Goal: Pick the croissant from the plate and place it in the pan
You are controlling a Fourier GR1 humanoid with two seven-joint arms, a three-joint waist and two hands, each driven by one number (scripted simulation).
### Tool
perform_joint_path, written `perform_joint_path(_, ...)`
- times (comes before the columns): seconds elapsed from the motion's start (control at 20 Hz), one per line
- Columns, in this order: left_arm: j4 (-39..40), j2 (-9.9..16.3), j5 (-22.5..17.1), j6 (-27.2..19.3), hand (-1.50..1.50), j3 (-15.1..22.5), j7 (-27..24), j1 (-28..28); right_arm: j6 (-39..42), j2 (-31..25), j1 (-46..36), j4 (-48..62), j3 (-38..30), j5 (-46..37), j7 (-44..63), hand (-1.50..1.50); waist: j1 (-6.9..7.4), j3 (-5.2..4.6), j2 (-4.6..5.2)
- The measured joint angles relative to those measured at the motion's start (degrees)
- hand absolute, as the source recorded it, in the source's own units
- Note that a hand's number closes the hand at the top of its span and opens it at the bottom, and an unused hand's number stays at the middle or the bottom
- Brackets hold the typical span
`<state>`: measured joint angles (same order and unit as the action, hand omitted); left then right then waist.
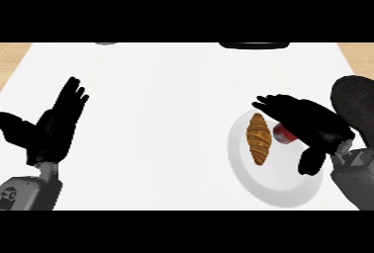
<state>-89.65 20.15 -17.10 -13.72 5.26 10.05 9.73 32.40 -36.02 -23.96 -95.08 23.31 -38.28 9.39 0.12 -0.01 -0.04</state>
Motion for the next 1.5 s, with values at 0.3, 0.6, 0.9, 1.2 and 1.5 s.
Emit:
perform_joint_path(0.3, -1.01, -1.17, 1.47, 1.19, 0.00, -1.44, 1.09, -0.49, 3.44, 5.39, 0.37, 0.23, 0.26, -5.09, 3.67, -1.50, 0.06, 0.01, 0.02)
perform_joint_path(0.6, -1.21, -2.32, 2.68, 2.59, 0.00, -3.05, 2.26, -0.01, 2.64, 8.98, -0.58, 6.28, -1.11, -10.51, 1.79, -1.50, 0.09, 0.01, 0.05)
perform_joint_path(0.9, 0.29, -3.07, 3.36, 5.15, 0.00, -5.35, 1.17, -0.03, 0.95, 11.91, -1.56, 12.48, -2.50, -14.73, -2.27, -1.50, 0.11, 0.02, 0.08)
perform_joint_path(1.2, -0.16, -4.69, 5.00, 5.88, 0.00, -5.71, 1.57, -0.45, -1.23, 14.40, -1.06, 17.20, -2.93, -19.09, -5.16, -1.50, 0.09, 0.01, 0.07)
perform_joint_path(1.5, -1.54, -6.66, 6.95, 5.54, 0.00, -5.67, 2.28, -1.27, -5.37, 17.85, -2.67, 24.42, -5.05, -21.97, -8.64, -1.50, 0.15, 0.02, 0.07)
